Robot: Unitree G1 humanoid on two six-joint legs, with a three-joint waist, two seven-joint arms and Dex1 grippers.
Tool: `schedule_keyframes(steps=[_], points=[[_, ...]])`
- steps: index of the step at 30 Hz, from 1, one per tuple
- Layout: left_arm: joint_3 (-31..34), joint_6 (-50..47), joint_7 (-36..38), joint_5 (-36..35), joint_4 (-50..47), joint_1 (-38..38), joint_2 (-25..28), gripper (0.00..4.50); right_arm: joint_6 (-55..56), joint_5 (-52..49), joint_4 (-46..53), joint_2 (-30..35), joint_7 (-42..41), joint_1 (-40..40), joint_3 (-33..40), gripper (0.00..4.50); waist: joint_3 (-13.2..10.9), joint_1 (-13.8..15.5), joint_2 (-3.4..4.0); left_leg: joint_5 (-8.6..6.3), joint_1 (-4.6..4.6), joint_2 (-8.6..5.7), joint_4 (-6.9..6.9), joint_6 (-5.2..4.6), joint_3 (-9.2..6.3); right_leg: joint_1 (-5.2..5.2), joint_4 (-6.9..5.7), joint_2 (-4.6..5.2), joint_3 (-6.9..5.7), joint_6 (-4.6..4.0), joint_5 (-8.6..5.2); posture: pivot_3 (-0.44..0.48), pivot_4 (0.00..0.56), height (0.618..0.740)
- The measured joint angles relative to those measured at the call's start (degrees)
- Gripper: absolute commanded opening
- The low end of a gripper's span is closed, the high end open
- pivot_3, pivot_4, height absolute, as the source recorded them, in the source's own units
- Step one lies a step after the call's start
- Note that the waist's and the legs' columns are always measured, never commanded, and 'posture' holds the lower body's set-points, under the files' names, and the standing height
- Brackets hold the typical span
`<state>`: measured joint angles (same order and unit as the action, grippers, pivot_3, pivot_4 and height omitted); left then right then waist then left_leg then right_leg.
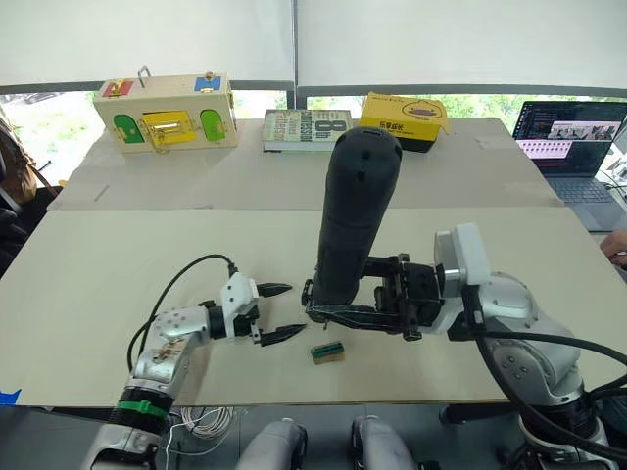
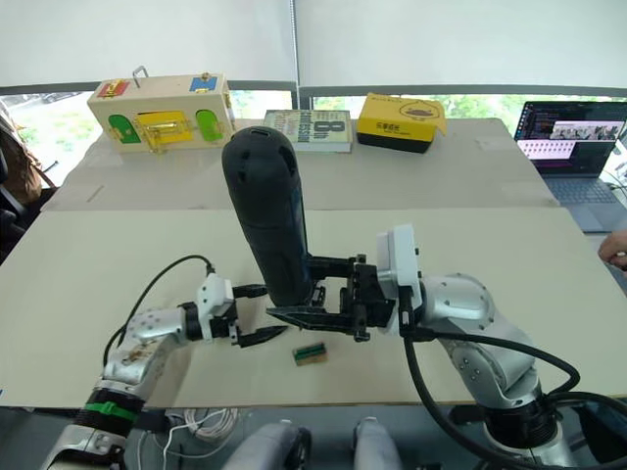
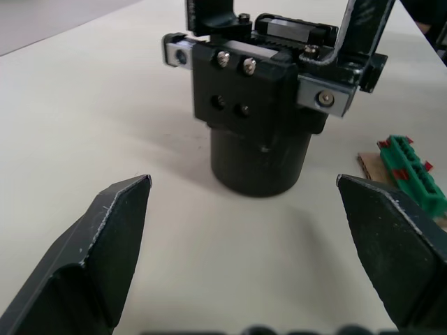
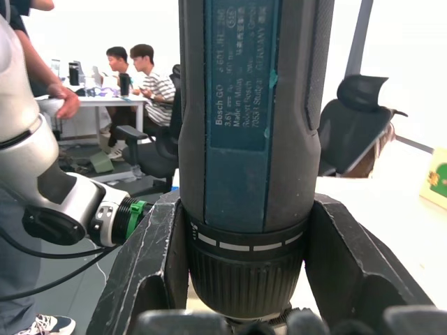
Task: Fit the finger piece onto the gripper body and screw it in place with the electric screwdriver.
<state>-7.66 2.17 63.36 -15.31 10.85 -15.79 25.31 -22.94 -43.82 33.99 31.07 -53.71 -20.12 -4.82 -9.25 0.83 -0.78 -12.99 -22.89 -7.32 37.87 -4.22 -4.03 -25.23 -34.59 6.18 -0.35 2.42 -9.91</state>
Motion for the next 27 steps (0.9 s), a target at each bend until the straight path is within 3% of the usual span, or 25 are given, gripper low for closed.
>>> schedule_keyframes(steps=[9, 17, 20, 23, 27], points=[[-3.14, -1.22, -2.61, 2.27, 0.67, -2.63, -4.07, 4.49, -0.05, -0.2, 0.62, 0.92, 0.49, 0.12, 0.92, 1.9, -0.01, -0.1, -0.02, 0.03, 0.02, 0.01, 0.0, 0.01, 0.0, 0.04, -0.01, -0.03, -0.02, 0.02, 0.01, 0.0, 0.15, 0.74], [-4.49, -2.73, -4.6, 4.33, 0.67, -3.35, -4.62, 4.49, -0.19, -0.2, 0.92, 1.29, 1.34, 0.4, 0.99, 1.9, -0.01, -0.08, -0.02, 0.04, 0.02, 0.01, 0.0, 0.01, 0.0, 0.03, -0.04, -0.05, -0.01, 0.02, 0.01, 0.0, 0.15, 0.74], [-4.7, -3.46, -4.81, 4.82, 0.67, -3.34, -4.53, 3.69, -0.2, -0.2, 1.14, 1.32, 1.45, 0.46, 1.0, 1.9, -0.01, -0.08, -0.02, 0.04, 0.02, 0.0, 0.0, 0.01, 0.0, 0.03, -0.04, -0.06, -0.01, 0.02, 0.01, 0.0, 0.15, 0.74], [-4.82, -3.42, -4.82, 5.03, 0.61, -3.39, -4.19, 2.33, -0.2, -0.2, 1.41, 1.4, 1.47, 0.48, 1.04, 1.9, -0.01, -0.09, -0.02, 0.04, 0.03, 0.01, 0.0, 0.01, 0.0, 0.03, -0.05, -0.06, -0.01, 0.01, 0.01, 0.0, 0.15, 0.74], [-4.99, -2.39, -3.88, 5.7, 1.46, -4.1, -3.93, 2.28, -0.41, -0.33, 1.47, 1.58, 1.48, 0.51, 1.12, 1.9, -0.01, -0.08, -0.02, 0.04, 0.04, 0.01, 0.01, 0.01, 0.0, 0.03, -0.07, -0.06, -0.01, 0.01, 0.01, 0.0, 0.15, 0.74]])
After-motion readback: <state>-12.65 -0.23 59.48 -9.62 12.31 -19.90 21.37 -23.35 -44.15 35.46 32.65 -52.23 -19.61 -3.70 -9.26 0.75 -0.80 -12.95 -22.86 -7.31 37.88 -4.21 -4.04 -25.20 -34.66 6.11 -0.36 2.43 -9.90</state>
